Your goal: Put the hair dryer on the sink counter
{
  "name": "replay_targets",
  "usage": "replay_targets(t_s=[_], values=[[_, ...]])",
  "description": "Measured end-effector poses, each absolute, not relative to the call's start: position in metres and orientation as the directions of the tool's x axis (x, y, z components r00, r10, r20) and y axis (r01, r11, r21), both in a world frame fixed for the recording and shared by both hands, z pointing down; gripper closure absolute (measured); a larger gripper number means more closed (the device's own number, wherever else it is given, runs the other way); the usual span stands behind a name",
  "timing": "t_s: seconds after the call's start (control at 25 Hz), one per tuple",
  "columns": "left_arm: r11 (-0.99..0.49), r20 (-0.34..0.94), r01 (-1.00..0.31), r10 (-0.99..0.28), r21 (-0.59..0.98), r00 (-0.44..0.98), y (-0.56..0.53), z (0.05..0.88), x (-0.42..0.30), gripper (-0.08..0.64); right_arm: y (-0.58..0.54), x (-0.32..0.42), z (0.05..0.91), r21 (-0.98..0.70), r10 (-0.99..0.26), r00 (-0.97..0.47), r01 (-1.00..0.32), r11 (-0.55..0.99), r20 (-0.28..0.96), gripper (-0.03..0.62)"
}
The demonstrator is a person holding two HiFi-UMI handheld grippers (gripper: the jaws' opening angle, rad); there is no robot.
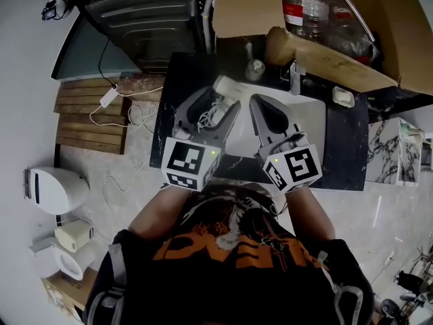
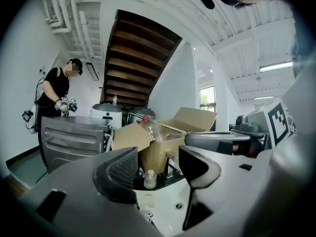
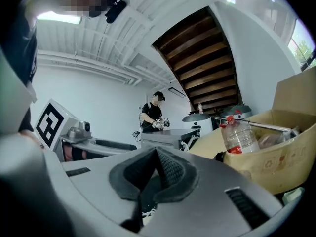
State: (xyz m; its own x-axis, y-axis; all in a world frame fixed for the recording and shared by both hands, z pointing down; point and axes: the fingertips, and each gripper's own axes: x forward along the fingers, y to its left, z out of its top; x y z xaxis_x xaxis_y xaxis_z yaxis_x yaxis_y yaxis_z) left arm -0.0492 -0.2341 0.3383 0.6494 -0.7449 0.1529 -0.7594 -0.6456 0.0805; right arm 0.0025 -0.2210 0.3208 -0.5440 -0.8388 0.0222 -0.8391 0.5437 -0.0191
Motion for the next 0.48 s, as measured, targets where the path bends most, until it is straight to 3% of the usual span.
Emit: replay_targets(t_s=[0.24,0.48], values=[[-0.635,0.090,-0.770,-0.765,0.066,0.638,-0.224,0.314,-0.057,0.362,-0.209,0.011,0.298,0.000,-0.838,-0.546,-0.838,0.546,-0.026,0.578],[-0.604,0.014,-0.796,-0.796,0.028,0.605,-0.215,0.288,-0.067,0.494,-0.197,0.012,0.282,0.005,-0.828,-0.558,-0.829,0.559,-0.061,0.578]])
